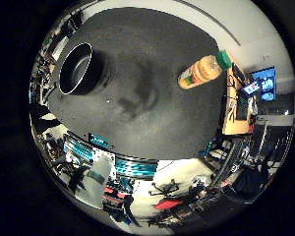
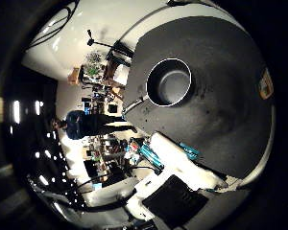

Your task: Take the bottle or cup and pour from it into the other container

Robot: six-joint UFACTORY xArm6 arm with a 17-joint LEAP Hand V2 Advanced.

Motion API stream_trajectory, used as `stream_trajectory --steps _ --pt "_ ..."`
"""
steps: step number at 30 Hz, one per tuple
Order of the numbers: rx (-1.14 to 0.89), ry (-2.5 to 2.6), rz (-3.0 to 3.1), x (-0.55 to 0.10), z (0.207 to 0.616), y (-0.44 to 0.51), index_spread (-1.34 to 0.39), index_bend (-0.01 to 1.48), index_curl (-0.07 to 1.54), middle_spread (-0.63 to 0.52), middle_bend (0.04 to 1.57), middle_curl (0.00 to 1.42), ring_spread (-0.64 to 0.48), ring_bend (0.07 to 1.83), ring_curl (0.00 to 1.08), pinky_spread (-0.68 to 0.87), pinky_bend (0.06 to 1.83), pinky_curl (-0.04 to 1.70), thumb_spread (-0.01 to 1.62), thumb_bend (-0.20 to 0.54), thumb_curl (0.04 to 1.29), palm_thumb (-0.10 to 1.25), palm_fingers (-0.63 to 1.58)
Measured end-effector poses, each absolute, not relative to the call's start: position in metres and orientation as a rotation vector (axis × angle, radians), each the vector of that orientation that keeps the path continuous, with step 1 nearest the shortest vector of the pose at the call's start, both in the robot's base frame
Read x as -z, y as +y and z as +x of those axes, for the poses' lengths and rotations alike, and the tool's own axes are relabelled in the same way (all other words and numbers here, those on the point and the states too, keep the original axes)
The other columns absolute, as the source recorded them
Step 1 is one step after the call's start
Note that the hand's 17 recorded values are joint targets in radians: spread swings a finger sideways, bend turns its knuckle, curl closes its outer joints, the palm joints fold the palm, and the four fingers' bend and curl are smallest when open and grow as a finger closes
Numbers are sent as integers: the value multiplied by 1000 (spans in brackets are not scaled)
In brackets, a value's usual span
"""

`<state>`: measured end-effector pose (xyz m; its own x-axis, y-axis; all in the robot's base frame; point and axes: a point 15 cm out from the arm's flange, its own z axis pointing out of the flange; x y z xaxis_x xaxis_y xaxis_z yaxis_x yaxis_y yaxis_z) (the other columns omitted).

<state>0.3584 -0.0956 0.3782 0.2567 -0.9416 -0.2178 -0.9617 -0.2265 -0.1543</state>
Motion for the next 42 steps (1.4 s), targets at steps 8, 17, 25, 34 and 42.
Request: stream_trajectory --steps 8,17,25,34,42 --pt "-151 1755 -2221 -376 362 -93 -268 166 306 35 201 326 176 210 259 416 522 65 1045 -27 321 542 196" --pt "-106 1810 -1900 -396 372 -157 -259 162 291 36 203 333 163 249 266 429 559 65 1041 -26 311 509 222" --pt "-42 1813 -1586 -410 374 -238 -246 163 286 36 208 338 163 287 265 416 590 54 1038 -26 309 508 231" --pt "-49 1799 -1375 -390 371 -314 -224 157 279 50 219 342 163 313 260 412 636 40 1037 -27 309 506 205" --pt "-84 1777 -1282 -343 371 -361 -217 158 279 51 234 345 162 334 259 403 659 29 1042 -24 310 497 185"
